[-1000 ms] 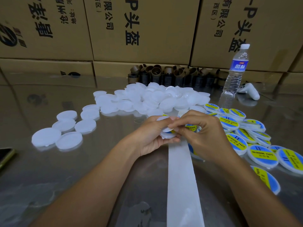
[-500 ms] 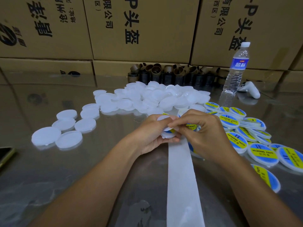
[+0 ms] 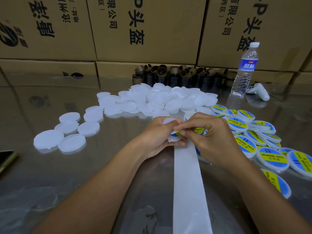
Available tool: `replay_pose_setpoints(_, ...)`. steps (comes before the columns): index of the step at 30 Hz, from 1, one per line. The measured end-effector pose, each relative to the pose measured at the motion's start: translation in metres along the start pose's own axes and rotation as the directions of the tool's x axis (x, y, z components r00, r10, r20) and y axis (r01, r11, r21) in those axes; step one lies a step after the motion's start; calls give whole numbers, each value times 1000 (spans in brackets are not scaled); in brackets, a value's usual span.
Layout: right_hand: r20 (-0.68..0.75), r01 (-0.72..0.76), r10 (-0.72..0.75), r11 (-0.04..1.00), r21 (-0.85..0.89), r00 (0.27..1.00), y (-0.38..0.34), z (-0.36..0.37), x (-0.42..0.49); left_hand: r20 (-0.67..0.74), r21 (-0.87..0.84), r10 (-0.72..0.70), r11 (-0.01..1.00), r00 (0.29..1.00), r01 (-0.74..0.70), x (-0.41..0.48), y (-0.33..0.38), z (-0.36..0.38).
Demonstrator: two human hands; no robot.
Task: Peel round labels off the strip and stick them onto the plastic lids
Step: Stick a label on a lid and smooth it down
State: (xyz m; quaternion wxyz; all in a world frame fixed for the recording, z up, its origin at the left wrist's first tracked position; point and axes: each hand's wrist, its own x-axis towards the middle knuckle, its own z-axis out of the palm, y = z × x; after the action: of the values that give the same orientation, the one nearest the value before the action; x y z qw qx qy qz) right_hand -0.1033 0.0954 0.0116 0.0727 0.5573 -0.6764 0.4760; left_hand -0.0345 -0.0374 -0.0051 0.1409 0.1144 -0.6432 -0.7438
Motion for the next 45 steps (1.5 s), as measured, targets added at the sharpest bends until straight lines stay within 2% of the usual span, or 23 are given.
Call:
replay_pose_setpoints(11, 13, -48, 48, 999, -14, 999, -1, 1, 0, -45, 32, 42, 999, 998, -41, -2, 2, 4)
replay_pose_setpoints(18, 7, -49, 49, 999, -24, 999, -1, 1, 1, -190, 99, 80, 993, 979, -62, 0, 0, 8)
replay_pose_setpoints(24, 17, -87, 87, 996, 6, 996, -1, 2, 1, -219, 103, 98, 992, 971, -77, 0, 0, 9)
replay_pose_setpoints(34, 28, -152, 150, 986, 65, 988, -1, 0, 1, -189, 214, 161, 970, 969, -120, 2, -4, 3)
replay_pose_setpoints(45, 38, -185, 182, 978, 96, 983, -4, 0, 2, -189, 248, 233, 951, 954, -183, 3, -5, 5)
